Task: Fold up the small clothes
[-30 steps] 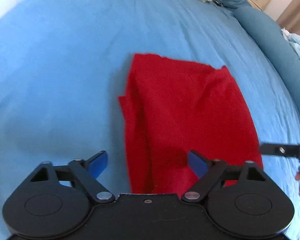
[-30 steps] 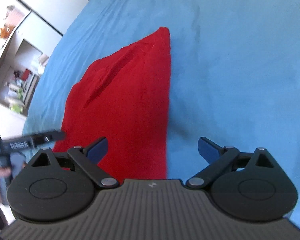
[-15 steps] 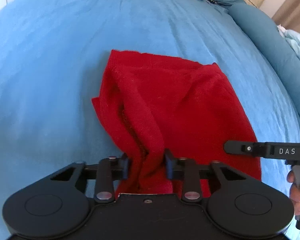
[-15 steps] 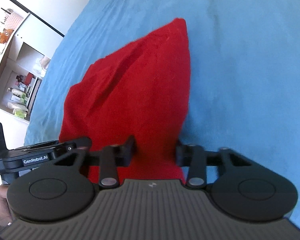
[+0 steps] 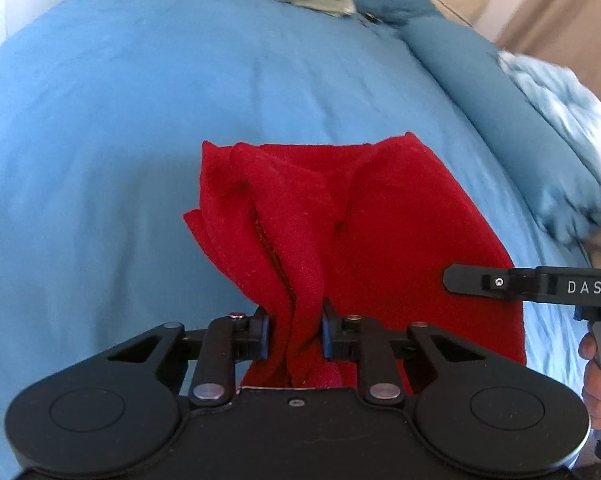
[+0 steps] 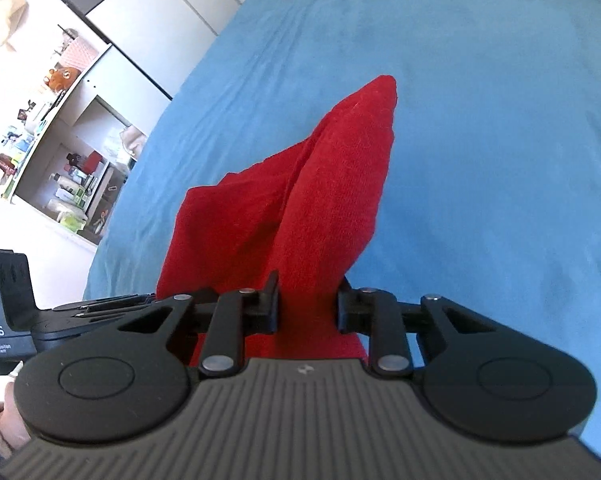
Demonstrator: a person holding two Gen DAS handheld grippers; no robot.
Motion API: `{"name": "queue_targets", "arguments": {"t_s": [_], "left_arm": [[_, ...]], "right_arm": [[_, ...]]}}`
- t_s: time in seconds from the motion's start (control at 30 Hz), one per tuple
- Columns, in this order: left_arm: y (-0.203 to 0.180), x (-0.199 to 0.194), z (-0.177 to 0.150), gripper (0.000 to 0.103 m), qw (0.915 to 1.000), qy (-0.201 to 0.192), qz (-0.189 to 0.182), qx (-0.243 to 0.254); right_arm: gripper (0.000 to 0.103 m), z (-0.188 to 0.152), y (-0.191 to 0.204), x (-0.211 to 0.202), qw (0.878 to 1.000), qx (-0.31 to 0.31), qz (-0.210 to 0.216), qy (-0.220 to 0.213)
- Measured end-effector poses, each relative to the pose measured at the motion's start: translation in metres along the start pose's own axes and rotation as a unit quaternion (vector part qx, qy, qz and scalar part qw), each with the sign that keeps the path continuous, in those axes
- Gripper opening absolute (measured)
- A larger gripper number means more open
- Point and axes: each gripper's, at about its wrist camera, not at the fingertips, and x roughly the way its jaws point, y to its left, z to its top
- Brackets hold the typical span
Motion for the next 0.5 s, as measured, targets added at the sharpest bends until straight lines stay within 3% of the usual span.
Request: {"name": "queue_targets", "arguments": {"t_s": [0.17,0.27,0.33,0.37,0.4,0.43,0.47,0.5], "left_arm": [[-0.045,0.019,-0.056,0.025,0.9994,0.034,0.001,-0.008],[-0.058,0.039,-0.078,0.033,0.9983,0.047,0.034,-0.002],[-0.062,0.040,-0.083,0.055,0.9973,0.033,0.065,0.012],[-0.063,0.037,-0.085,0.065,0.9970,0.024,0.072,0.015],[-0.063,0.033,-0.086,0.081,0.9966,0.015,0.079,0.016],[-0.063,0.028,-0.087,0.087,0.9960,0.005,0.087,0.018],[-0.062,0.024,-0.088,0.088,0.9951,-0.003,0.097,0.022],[-0.061,0.021,-0.089,0.088,0.9937,-0.006,0.109,0.027]], "right_arm": [[0.041,-0.063,-0.037,-0.044,0.999,0.022,-0.041,0.022],[0.044,-0.092,-0.063,-0.041,0.997,0.033,-0.068,0.032],[0.054,-0.103,-0.079,-0.038,0.996,0.040,-0.078,0.032],[0.064,-0.105,-0.085,-0.039,0.995,0.043,-0.086,0.032],[0.074,-0.107,-0.090,-0.044,0.994,0.042,-0.095,0.028],[0.081,-0.107,-0.090,-0.050,0.994,0.034,-0.098,0.019],[0.097,-0.108,-0.089,-0.057,0.994,0.021,-0.105,0.008],[0.103,-0.110,-0.087,-0.064,0.993,0.007,-0.116,-0.001]]}}
